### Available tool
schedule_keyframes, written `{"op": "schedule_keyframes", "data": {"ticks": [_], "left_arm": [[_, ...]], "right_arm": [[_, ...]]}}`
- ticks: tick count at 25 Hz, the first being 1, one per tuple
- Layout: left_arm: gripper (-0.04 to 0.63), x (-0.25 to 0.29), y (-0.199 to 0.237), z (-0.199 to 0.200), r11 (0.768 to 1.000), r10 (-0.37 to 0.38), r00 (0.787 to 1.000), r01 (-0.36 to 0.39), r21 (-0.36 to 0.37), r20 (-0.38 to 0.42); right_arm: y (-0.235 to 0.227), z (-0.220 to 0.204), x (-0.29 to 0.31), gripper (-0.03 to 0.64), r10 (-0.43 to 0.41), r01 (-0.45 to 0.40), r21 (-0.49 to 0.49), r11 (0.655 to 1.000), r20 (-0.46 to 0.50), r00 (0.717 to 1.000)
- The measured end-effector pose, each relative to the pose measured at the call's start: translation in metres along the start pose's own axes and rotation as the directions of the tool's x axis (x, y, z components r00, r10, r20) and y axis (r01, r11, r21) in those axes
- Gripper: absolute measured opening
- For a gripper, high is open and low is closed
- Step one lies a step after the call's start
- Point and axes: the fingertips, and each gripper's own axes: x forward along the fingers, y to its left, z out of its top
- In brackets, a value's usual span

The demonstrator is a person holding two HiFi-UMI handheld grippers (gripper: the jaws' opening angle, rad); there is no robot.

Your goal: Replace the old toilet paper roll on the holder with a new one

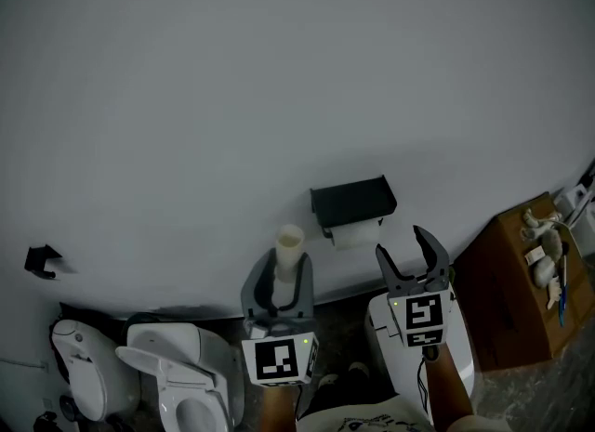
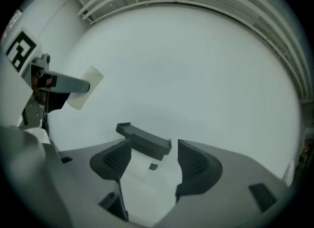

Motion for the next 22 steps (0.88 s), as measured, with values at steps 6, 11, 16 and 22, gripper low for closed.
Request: {"op": "schedule_keyframes", "data": {"ticks": [6, 11, 16, 22], "left_arm": [[0.187, 0.003, -0.004, 0.002, 1.000, 0.003, 1.000, -0.002, -0.020, 0.008], [0.187, 0.004, -0.008, 0.003, 1.000, 0.013, 1.000, -0.013, -0.022, 0.006], [0.187, 0.005, -0.013, 0.002, 1.000, 0.018, 1.000, -0.018, -0.018, 0.001], [0.187, 0.006, -0.014, 0.002, 1.000, 0.019, 1.000, -0.019, -0.014, -0.001]], "right_arm": [[-0.029, 0.003, -0.018, 0.067, -0.101, 0.094, 0.158, 0.983, 0.035, 0.994], [-0.040, 0.007, -0.029, 0.029, -0.123, 0.097, 0.277, 0.956, 0.078, 0.989], [-0.046, 0.004, -0.034, 0.023, -0.126, 0.092, 0.327, 0.940, 0.084, 0.988], [-0.044, 0.008, -0.034, 0.021, -0.119, 0.084, 0.319, 0.944, 0.094, 0.988]]}}
